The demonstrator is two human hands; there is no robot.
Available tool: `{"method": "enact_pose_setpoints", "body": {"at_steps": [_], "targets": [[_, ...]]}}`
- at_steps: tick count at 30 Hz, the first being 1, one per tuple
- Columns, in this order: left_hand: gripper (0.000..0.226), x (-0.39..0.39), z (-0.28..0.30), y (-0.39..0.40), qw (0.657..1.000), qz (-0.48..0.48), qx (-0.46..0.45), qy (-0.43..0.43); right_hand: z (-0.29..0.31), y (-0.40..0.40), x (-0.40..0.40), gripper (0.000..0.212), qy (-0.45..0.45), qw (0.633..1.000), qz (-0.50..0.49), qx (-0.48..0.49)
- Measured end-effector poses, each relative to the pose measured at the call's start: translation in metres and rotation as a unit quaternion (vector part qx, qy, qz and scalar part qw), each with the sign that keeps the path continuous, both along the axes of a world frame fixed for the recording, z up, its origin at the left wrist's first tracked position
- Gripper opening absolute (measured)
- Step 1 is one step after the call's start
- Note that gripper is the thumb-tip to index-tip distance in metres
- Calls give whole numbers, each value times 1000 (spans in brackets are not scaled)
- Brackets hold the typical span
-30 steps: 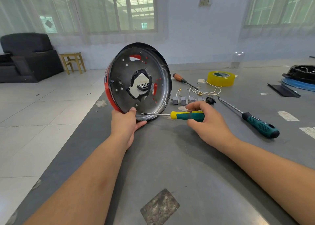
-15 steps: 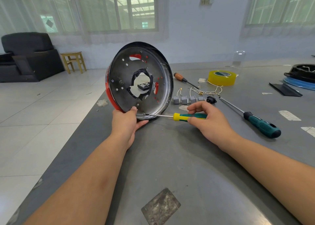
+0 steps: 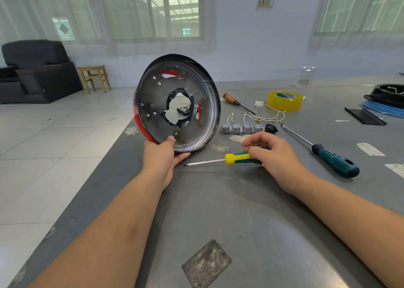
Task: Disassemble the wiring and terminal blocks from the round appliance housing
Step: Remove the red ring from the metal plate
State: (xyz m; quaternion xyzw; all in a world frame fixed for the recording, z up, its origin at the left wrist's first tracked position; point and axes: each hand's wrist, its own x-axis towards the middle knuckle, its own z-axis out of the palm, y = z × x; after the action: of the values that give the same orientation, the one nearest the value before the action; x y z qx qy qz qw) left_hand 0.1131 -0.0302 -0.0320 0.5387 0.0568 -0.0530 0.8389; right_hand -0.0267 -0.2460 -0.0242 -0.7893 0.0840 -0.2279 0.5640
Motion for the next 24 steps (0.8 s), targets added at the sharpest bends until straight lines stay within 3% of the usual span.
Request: {"method": "enact_pose_setpoints", "body": {"at_steps": [6, 13, 19, 21, 24], "targets": [[31, -3, 2, 0, 1000, -11, -3, -4, 1, 0, -4, 27, 31, 992, 84, -86], [28, -5, 3, -1, 1000, -16, 3, -4, 2, 11, -15, 33, 36, 943, 140, -300], [26, -6, 3, -1, 1000, -23, 4, -14, 8, 25, -2, 12, 20, 926, 73, -371], [29, -7, 2, -2, 999, -26, 7, -24, 13, 40, 13, 14, 3, 930, 38, -366], [30, -8, 2, -2, 999, -29, 15, -42, 17, 67, 41, 18, 18, 907, 7, -420]]}}
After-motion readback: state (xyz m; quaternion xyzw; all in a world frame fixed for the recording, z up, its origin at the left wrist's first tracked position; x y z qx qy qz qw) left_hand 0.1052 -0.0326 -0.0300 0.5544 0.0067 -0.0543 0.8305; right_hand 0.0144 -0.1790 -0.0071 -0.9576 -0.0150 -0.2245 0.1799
